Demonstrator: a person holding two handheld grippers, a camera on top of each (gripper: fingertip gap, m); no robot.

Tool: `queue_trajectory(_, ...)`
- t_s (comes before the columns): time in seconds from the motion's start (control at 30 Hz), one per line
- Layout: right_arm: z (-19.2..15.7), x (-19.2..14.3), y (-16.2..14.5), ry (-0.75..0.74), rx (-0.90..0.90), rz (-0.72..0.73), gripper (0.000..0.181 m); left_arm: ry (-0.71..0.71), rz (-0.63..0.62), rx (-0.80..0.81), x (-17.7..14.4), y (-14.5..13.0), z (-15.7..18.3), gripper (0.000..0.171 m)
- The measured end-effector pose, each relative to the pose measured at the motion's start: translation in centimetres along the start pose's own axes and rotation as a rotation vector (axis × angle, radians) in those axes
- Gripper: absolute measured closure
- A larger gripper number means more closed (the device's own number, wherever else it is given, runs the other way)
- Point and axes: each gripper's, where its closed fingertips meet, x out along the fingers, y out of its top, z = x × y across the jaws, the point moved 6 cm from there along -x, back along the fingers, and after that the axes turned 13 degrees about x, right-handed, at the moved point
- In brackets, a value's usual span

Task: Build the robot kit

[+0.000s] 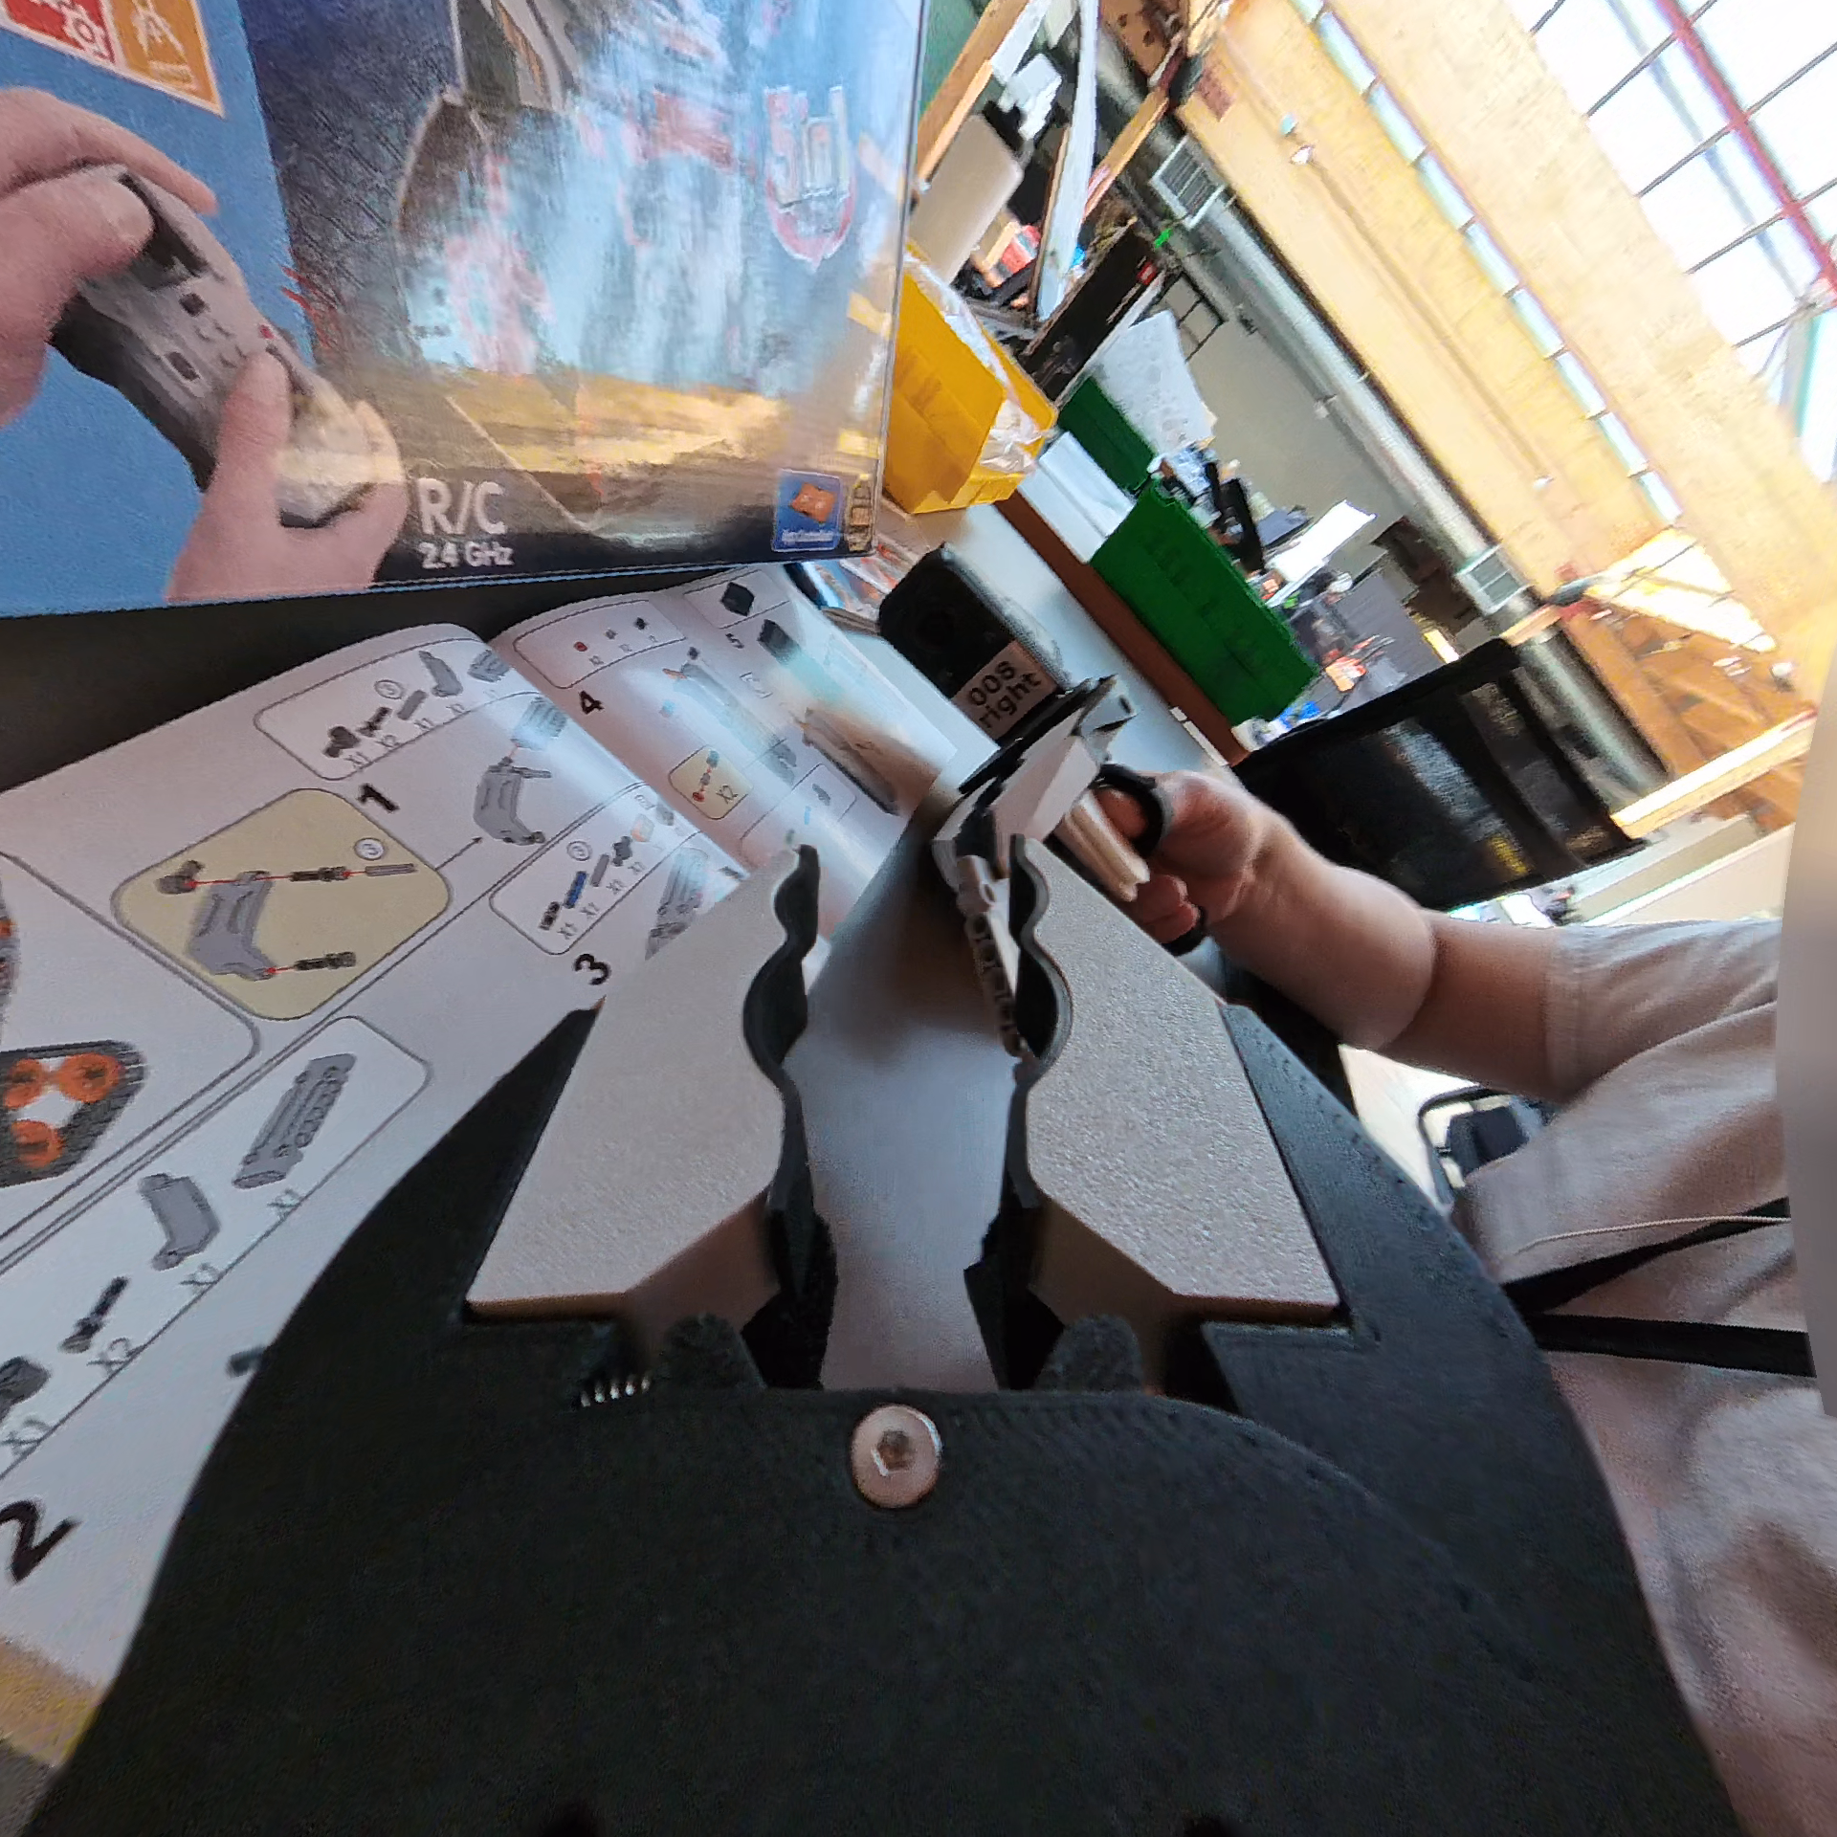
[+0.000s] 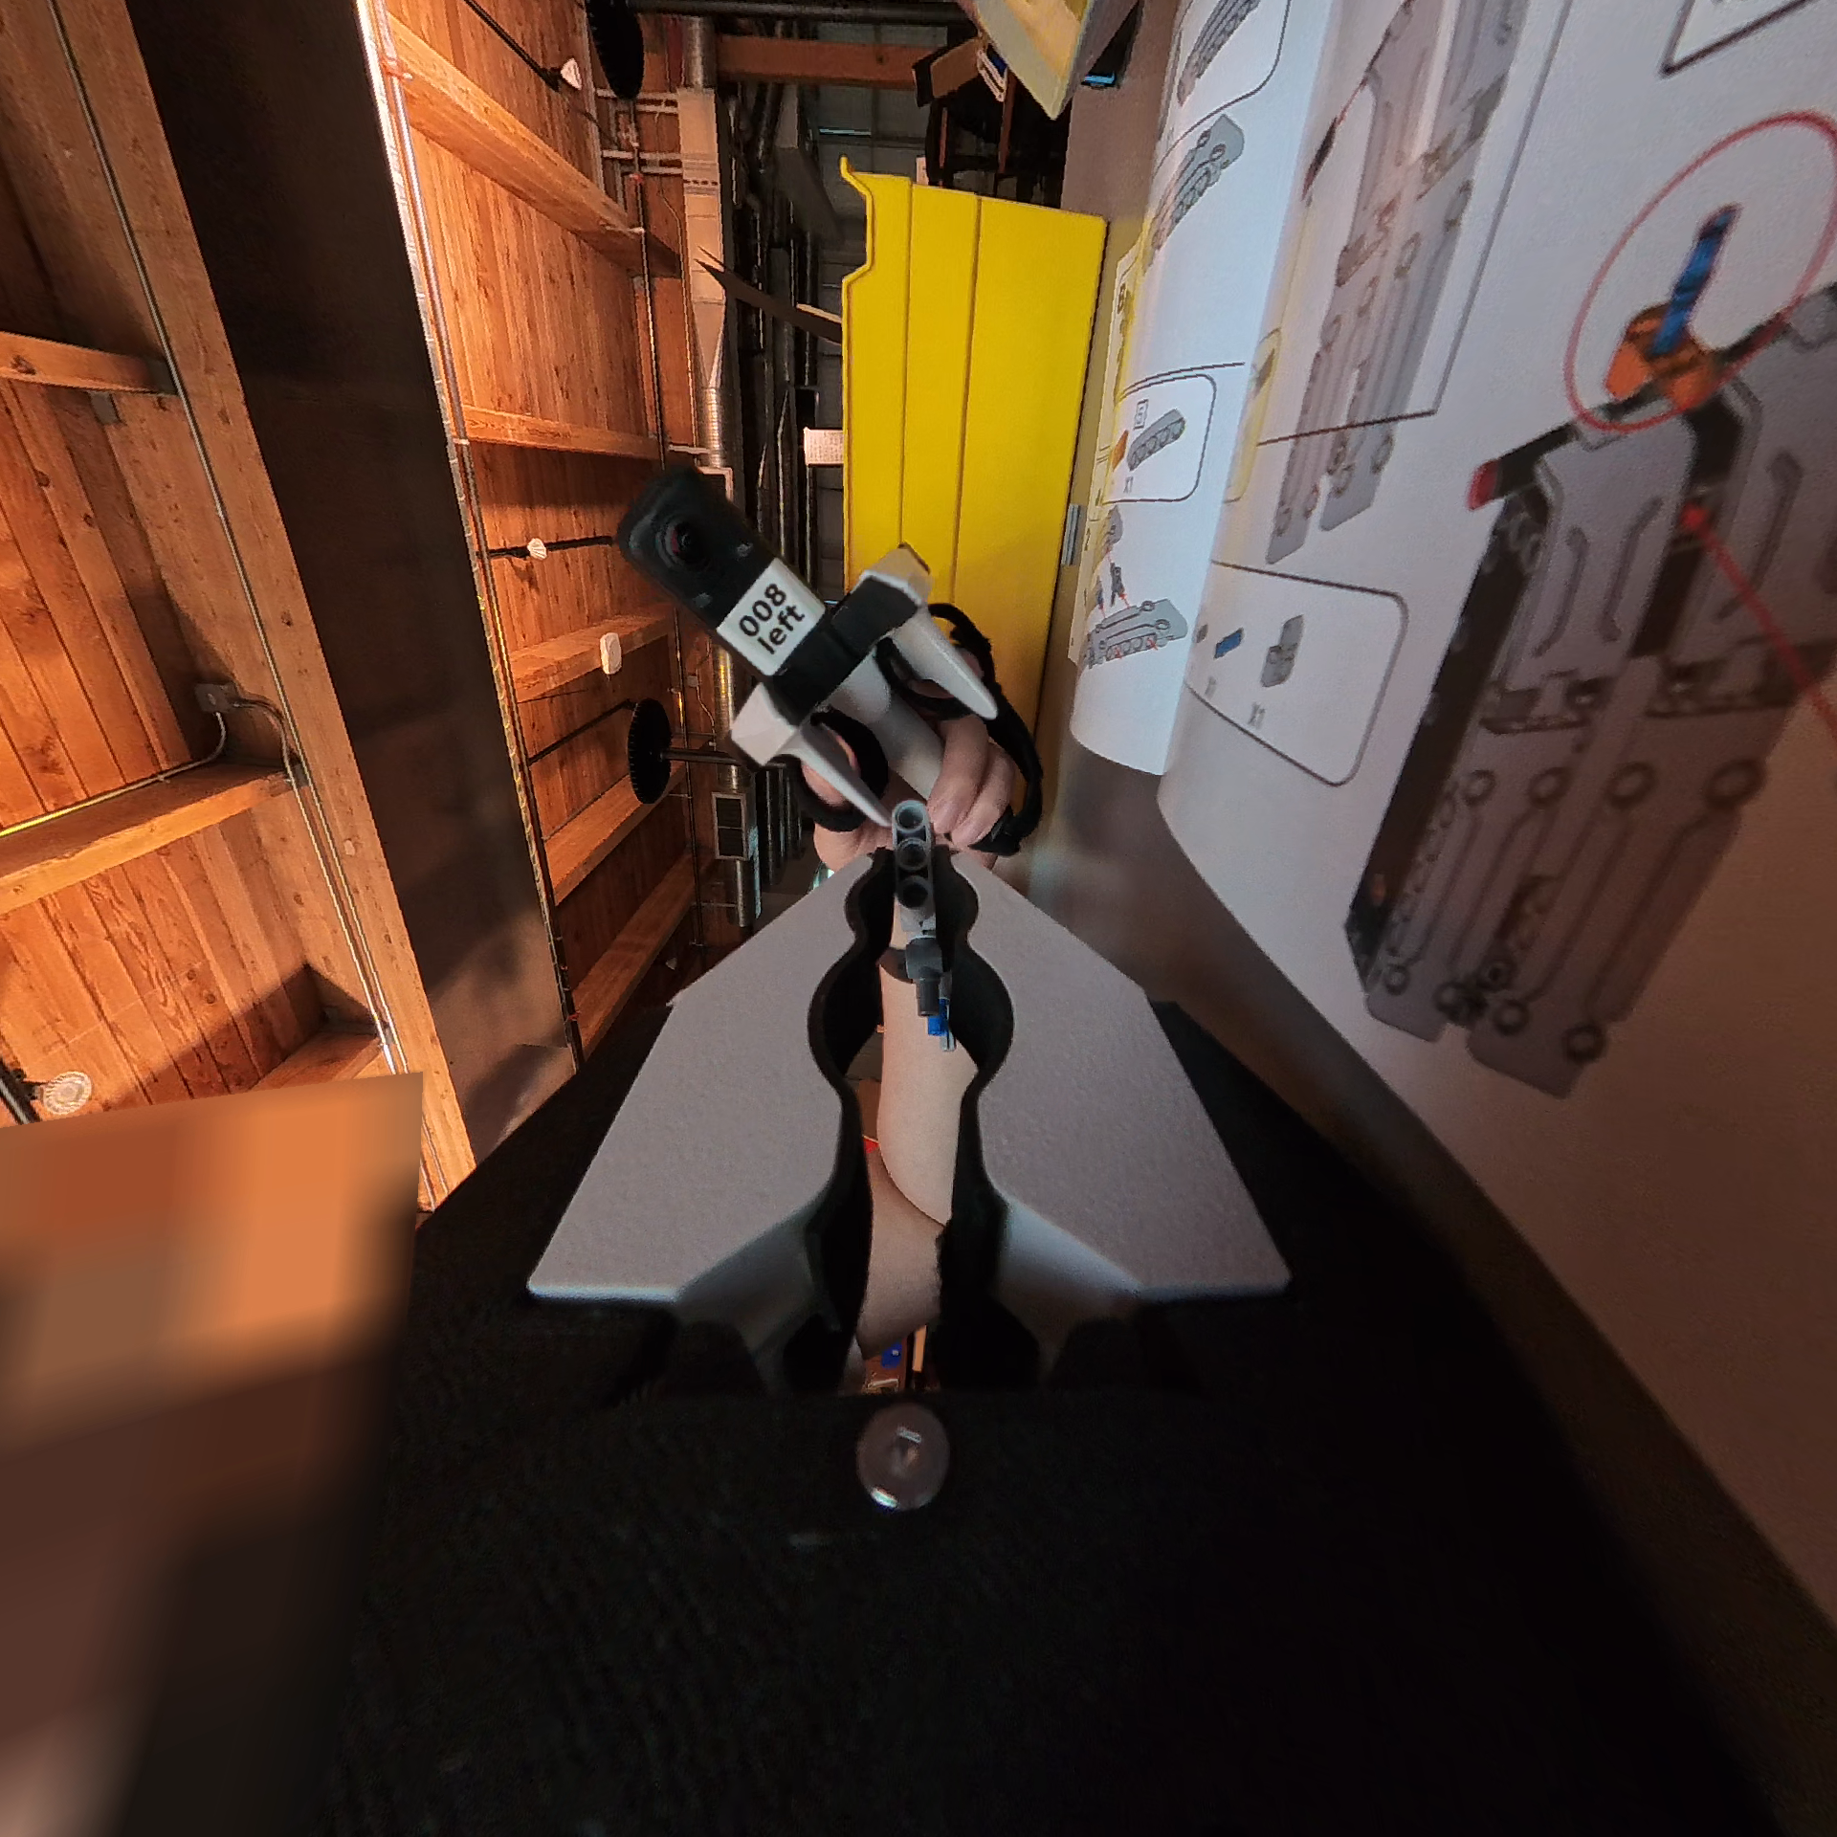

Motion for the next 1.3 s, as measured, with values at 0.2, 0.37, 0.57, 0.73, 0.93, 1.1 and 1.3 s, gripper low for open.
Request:
queue_trajectory(0.2,-0.3,-0.3,0.3,-0.011,-0.050,0.015,0.175,-0.201,0.067,-0.203,0.2,0.1,0.7,0.133)
queue_trajectory(0.37,-0.7,-0.1,0.0,0.049,-0.025,0.003,0.175,-0.168,-0.119,-0.241,1.2,-2.0,0.6,0.139)
queue_trajectory(0.57,-1.0,-0.1,-0.3,0.046,-0.054,-0.013,0.175,-0.307,-0.192,-0.343,2.4,-3.3,1.8,0.141)
queue_trajectory(0.73,-0.5,-0.2,-0.1,0.019,-0.054,-0.001,0.175,-0.372,-0.116,-0.413,2.6,-2.8,2.0,0.140)
queue_trajectory(0.93,-0.8,0.4,-0.5,0.038,-0.084,-0.001,0.176,-0.392,-0.233,-0.410,3.7,-4.1,3.0,0.140)
queue_trajectory(1.1,-1.7,0.7,-0.8,0.036,-0.159,0.000,0.175,-0.461,-0.237,-0.441,3.6,-4.0,3.8,0.166)
queue_trajectory(1.3,-5.5,-2.4,-1.3,-0.264,-0.764,0.003,0.162,-0.456,-0.217,-0.475,2.5,-3.5,3.5,0.167)
